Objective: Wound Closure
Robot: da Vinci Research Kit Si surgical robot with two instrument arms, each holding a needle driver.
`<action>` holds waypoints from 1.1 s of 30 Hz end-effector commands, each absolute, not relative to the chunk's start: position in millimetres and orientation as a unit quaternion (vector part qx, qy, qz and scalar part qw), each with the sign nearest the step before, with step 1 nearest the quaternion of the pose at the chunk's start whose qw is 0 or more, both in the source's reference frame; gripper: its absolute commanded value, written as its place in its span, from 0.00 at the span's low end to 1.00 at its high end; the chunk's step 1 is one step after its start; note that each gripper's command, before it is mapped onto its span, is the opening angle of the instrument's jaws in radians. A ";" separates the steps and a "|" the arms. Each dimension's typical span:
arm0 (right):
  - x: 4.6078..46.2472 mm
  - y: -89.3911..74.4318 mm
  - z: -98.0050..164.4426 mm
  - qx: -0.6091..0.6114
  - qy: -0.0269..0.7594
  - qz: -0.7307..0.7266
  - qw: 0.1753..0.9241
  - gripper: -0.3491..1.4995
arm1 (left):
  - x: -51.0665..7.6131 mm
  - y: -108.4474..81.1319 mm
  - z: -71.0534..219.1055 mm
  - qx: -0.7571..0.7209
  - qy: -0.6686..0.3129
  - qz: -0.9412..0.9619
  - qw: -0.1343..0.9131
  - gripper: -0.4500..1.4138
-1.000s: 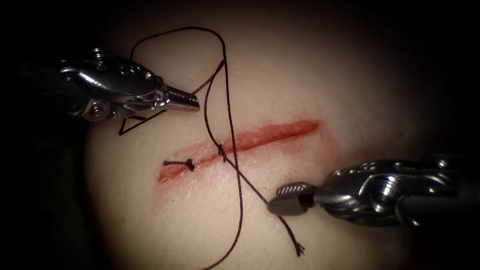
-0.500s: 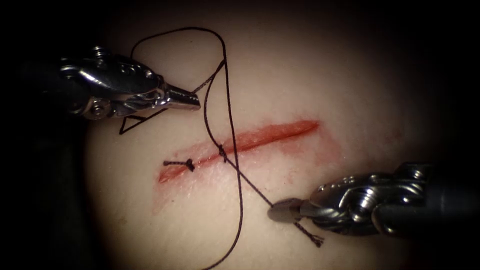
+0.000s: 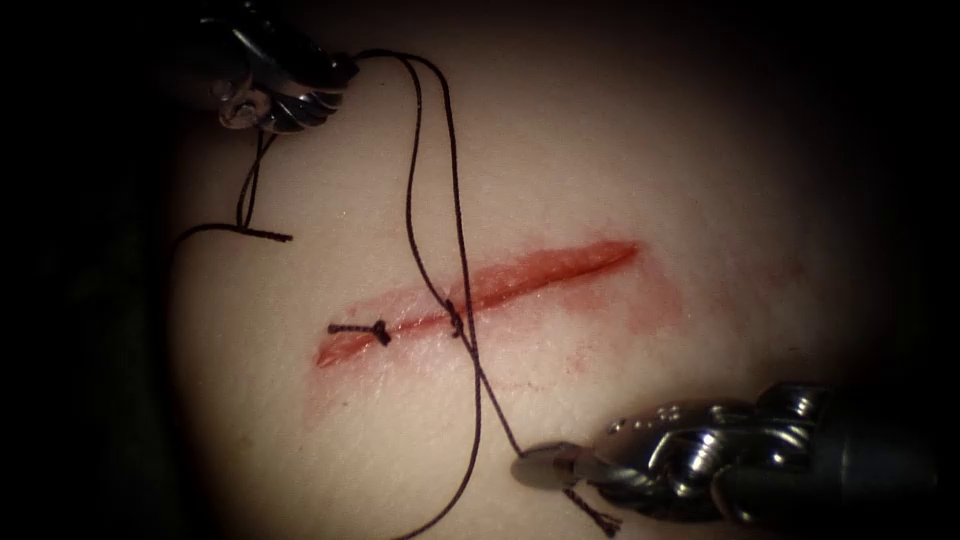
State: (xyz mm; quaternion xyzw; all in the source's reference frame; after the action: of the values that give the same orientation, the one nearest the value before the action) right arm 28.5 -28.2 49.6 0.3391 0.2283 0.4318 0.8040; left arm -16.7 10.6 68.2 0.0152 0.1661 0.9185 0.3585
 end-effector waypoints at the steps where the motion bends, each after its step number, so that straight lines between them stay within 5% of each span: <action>1: 29.5 -29.4 49.9 0.341 0.236 0.437 0.799 0.00 | -17.1 10.7 69.6 0.027 0.172 0.920 0.350 0.00; 5: 29.8 -30.2 49.8 0.333 0.248 0.444 0.794 0.00 | -16.6 11.2 74.2 0.098 0.196 0.919 0.328 0.00; 15: 30.0 -30.8 49.0 0.335 0.265 0.443 0.788 0.00 | -17.8 12.6 73.1 0.054 0.207 0.852 0.477 0.00; 33: 30.3 -32.6 50.0 0.340 0.274 0.437 0.787 0.00 | -17.4 17.8 67.4 0.084 0.360 0.831 0.417 0.00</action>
State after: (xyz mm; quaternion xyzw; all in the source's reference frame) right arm 29.5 -32.4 49.7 0.3385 0.2737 0.4379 0.7866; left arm -16.9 17.7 66.8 0.0882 0.3599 0.8297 0.4174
